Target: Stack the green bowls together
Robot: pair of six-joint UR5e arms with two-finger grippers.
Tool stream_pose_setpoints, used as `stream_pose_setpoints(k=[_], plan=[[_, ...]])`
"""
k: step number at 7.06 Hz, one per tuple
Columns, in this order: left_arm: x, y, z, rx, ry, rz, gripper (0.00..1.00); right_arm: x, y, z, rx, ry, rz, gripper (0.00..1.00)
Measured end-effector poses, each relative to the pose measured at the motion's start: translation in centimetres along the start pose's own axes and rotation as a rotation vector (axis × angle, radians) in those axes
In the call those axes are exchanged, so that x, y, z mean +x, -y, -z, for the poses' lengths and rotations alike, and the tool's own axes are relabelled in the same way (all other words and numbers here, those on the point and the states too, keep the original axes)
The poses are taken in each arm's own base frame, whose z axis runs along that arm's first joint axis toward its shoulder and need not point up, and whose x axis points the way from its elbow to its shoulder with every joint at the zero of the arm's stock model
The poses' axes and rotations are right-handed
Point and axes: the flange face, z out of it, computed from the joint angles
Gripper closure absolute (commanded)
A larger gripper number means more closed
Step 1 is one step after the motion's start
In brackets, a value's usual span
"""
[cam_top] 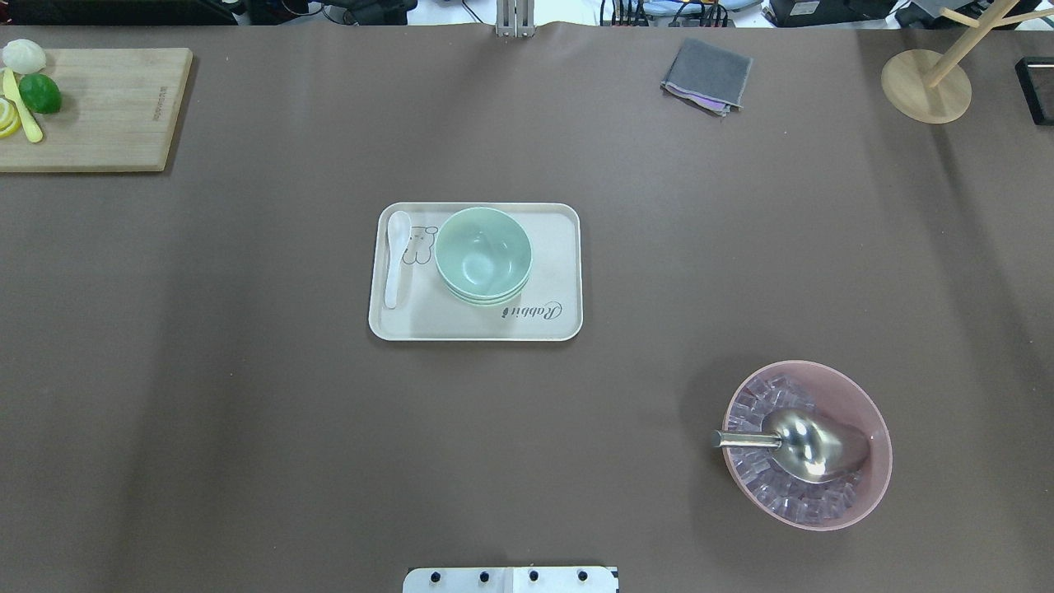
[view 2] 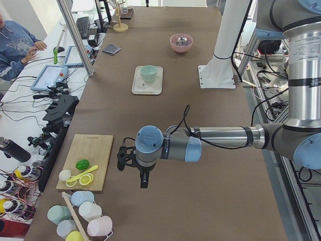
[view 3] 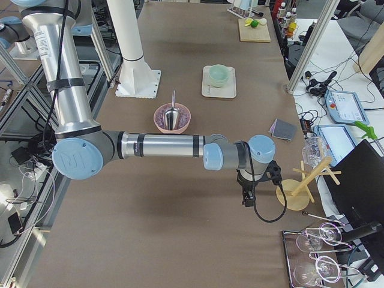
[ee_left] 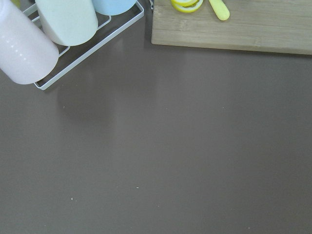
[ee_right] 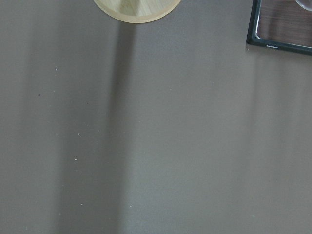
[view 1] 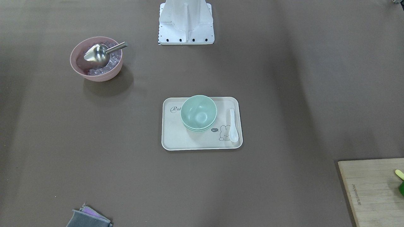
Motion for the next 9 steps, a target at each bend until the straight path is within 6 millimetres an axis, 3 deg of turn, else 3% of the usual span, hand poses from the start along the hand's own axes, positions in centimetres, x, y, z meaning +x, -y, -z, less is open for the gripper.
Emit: stream_pose_setpoints(k=[9], plan=[[0.8,0.2,0.5,0.019,-0.009,-0.023,0.02,0.8,-1.7,-1.1,-0.019,0.011,-0.018,0.00]])
